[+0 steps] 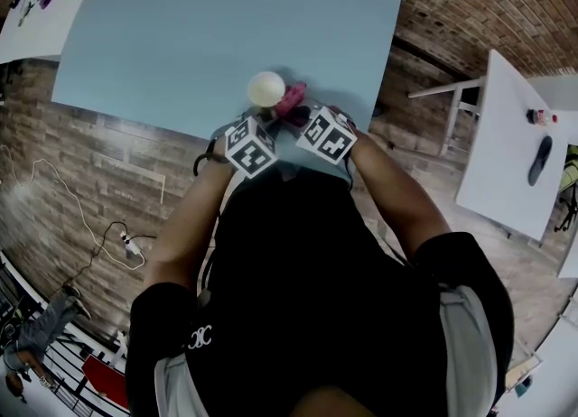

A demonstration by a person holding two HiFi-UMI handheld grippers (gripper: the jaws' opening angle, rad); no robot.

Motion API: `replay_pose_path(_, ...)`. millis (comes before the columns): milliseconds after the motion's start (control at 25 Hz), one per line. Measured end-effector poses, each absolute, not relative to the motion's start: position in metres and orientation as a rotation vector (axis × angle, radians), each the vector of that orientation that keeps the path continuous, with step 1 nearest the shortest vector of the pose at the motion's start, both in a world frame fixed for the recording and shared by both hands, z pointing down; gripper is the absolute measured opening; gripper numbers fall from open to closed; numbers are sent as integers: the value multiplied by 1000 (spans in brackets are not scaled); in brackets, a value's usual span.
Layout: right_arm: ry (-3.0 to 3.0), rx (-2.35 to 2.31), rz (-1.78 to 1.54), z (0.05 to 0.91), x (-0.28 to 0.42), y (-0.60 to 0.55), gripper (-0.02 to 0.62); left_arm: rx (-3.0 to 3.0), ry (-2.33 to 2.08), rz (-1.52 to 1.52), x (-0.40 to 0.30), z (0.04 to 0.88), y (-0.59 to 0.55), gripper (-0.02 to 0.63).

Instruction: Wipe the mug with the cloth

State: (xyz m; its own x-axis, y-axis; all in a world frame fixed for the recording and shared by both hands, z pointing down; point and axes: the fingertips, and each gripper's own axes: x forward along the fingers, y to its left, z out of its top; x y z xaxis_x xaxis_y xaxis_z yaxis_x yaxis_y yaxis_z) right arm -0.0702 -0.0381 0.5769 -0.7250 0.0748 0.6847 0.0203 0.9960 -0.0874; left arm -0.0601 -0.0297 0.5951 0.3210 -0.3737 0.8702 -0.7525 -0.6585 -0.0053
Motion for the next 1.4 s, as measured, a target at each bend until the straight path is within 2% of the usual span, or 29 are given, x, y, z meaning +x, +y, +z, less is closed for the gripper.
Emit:
replay_pose_path(280,-2428,-81,58,548,-71,-36,35,2206,-950,1281,-60,593,-30,31)
replay_pose_path(480,-2380,-41,161,571,-74,-44,35,2211,-965,1291,-61,596,-30,32)
replay_pose_path(560,-2383,3,203,577,-72,-49,35,2219,-962,1285,-59,596,-28,65)
replay_pose_path(680,-2393,75,241,575,-70,-58,35,2241,-963,1244,-58,590,-21,197)
replay_pose_path(800,-2396,140,263,572,-71,-66,35,2239,-969,1204,-71,586,-4,256)
replay_pose_path(1120,-2358,356,284,569,-52,-82,35,2289,-1106,1040,-146,579,-16,256)
replay_pose_path(1400,-2340,434,367,555,-37,-50,35,2565,-731,1154,-167,569,-55,288)
